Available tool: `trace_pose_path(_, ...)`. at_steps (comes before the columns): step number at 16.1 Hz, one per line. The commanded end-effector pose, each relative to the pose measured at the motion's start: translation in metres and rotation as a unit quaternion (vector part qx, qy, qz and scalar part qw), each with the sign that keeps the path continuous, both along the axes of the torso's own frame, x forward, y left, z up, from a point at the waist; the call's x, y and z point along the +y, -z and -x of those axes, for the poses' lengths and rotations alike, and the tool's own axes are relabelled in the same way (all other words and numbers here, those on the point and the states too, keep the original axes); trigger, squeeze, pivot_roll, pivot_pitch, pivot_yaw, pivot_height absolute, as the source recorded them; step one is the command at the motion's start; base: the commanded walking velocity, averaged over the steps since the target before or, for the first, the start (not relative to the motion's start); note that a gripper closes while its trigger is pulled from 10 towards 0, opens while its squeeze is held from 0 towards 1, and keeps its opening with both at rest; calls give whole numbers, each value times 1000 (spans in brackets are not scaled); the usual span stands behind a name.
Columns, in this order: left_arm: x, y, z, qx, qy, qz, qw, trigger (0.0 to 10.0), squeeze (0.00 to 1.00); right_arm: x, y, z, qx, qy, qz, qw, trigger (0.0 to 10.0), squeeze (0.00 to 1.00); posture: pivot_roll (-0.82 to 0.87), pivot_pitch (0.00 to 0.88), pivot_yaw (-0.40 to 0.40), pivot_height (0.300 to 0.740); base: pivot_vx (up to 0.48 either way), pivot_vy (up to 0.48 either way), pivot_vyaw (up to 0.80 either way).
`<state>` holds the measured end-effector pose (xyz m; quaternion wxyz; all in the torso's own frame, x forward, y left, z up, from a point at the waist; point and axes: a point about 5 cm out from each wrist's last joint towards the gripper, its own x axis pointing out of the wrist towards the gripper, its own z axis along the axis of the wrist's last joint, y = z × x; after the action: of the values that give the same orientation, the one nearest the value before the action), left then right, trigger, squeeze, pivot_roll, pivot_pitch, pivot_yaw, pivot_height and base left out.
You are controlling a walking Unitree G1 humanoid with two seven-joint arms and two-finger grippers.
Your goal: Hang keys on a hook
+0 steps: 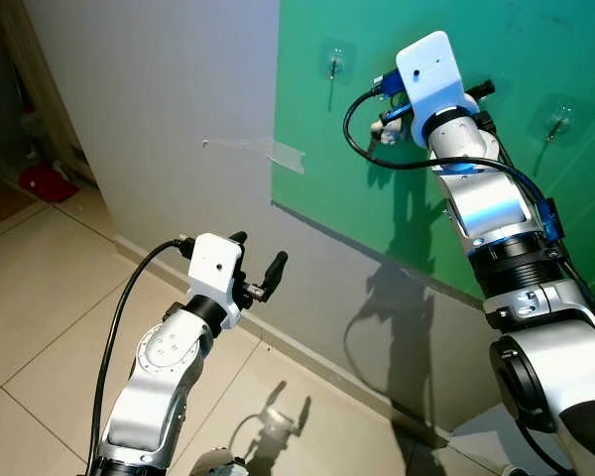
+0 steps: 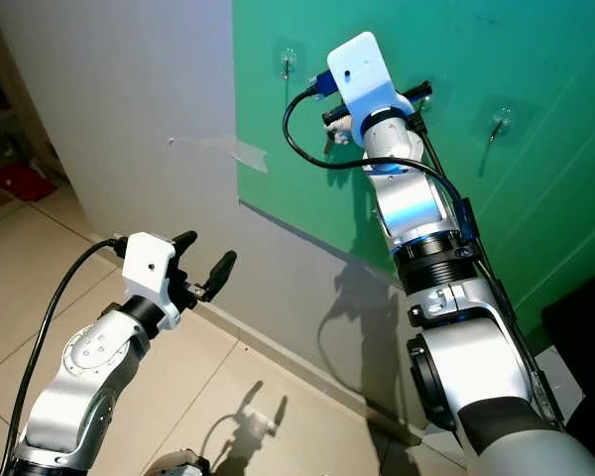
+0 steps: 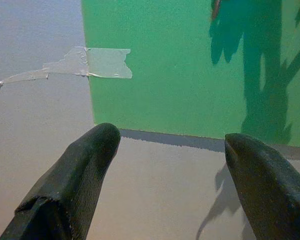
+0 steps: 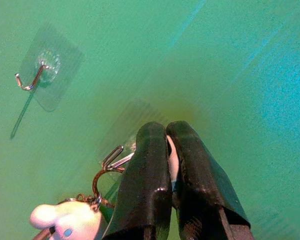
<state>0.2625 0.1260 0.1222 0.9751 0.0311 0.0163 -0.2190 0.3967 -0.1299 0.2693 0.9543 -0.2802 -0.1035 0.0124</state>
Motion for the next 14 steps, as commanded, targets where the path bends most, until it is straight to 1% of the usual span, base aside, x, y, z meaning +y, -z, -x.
trace_pose_path(1,-4,-3,-2,-8,5,-4,1000,10000,0,-6,-10,1,-24,10,3,1000,10000,0,119,0,-91,740,0,0,0)
trace_pose_path(2,-4,-3,-1,-8,4,-3,1000,10000,0,-10,-9,3,-30,20,-6,999,10000,0,114,0,-90,740,0,0,0)
trace_pose_path(4,-5,-3,-1,-7,4,-3,1000,10000,0,-11,-6,3,-24,19,-7,1000,10000,0,110,0,-88,740,0,0,0)
trace_pose_path(8,-7,-2,-1,-6,7,-3,1000,10000,0,-2,3,3,-11,1,2,1000,10000,0,112,0,-95,740,0,0,0)
trace_pose_path(9,-7,-2,0,-6,6,-3,1000,10000,0,-1,7,3,4,-4,-3,1000,10000,0,115,0,-97,740,0,0,0)
trace_pose_path(10,-6,-2,1,-5,3,-3,1000,10000,0,2,19,4,41,-18,-16,999,10000,0,119,0,-101,740,0,0,0)
trace_pose_path(11,-5,-1,1,-4,1,-3,1000,10000,0,4,25,4,60,-22,-28,998,10000,0,121,0,-103,740,0,0,0)
trace_pose_path(14,-5,-1,1,-4,-1,-3,1000,10000,0,6,31,5,68,-27,-24,997,10000,0,123,0,-105,740,0,0,0)
